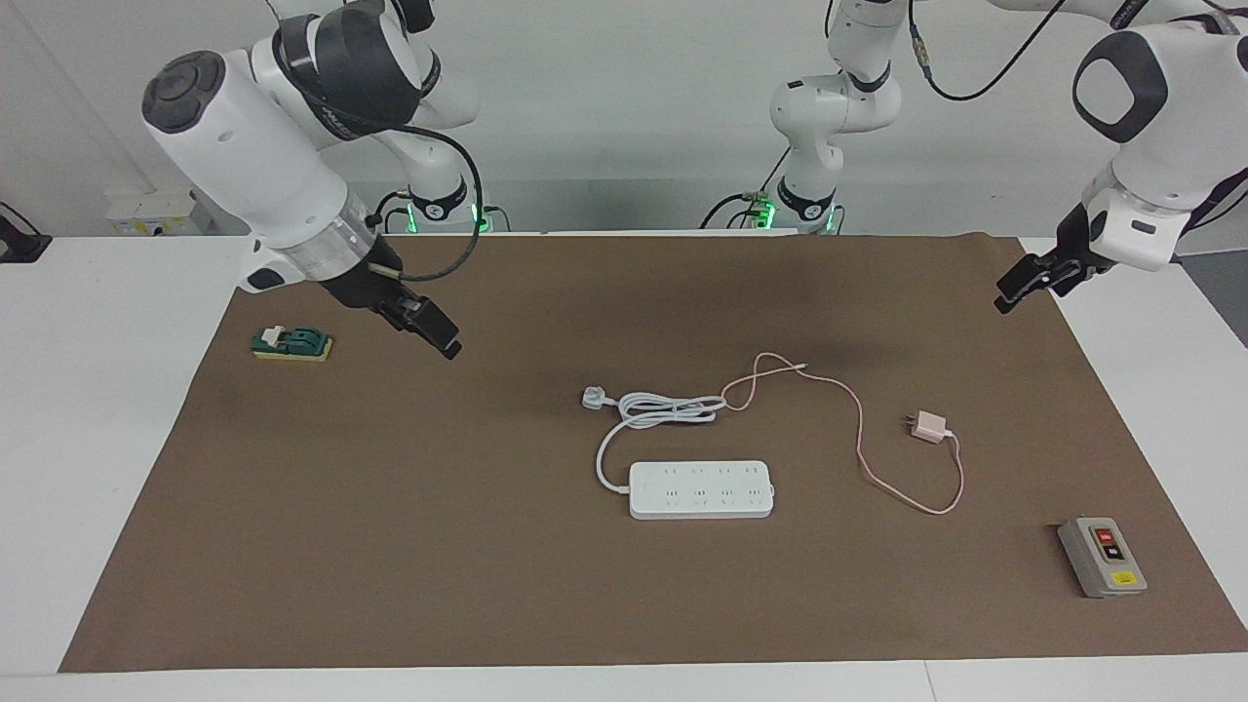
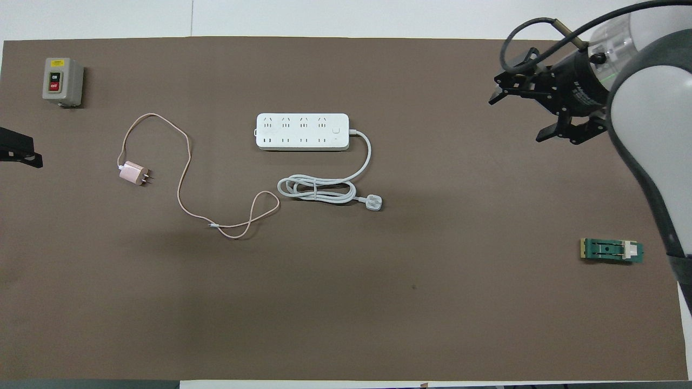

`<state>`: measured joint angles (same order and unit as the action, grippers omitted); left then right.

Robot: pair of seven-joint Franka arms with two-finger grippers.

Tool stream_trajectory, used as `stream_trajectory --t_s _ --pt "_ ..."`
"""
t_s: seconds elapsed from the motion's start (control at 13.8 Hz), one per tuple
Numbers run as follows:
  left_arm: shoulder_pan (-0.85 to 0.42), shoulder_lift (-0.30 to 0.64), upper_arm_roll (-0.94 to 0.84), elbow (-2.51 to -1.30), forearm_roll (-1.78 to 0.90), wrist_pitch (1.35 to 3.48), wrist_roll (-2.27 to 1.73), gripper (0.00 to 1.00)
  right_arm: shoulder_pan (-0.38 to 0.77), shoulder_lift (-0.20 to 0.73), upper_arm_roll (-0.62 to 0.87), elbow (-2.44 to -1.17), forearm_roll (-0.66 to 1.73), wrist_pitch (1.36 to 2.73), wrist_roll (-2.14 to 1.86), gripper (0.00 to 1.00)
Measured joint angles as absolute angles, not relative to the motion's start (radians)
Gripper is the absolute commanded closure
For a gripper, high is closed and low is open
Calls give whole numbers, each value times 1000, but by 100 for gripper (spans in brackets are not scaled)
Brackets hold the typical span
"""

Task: Unplug charger and place it aside

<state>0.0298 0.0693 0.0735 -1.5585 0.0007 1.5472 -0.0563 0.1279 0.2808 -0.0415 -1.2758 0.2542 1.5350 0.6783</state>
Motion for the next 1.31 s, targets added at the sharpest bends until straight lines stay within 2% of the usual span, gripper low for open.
stream_trajectory --t_s 0.29,0.58,0.8,1.09,1.31 --pt "30 21 54 -1483 2 1394 19 0 104 214 -42 -1281 150 1470 428 0" --pt "33 -45 54 -1498 2 1358 43 0 60 168 -43 -1283 105 1405 158 0" --pt "33 -35 52 -1502 2 1358 60 0 48 117 -40 -1303 10 1365 21 0" --pt "31 -9 43 -1502 -14 1358 61 0 27 -11 -27 -1464 -41 1363 -71 0" --pt "28 -9 38 -1502 -24 1358 62 0 -59 -61 30 -1574 -41 1443 -75 0"
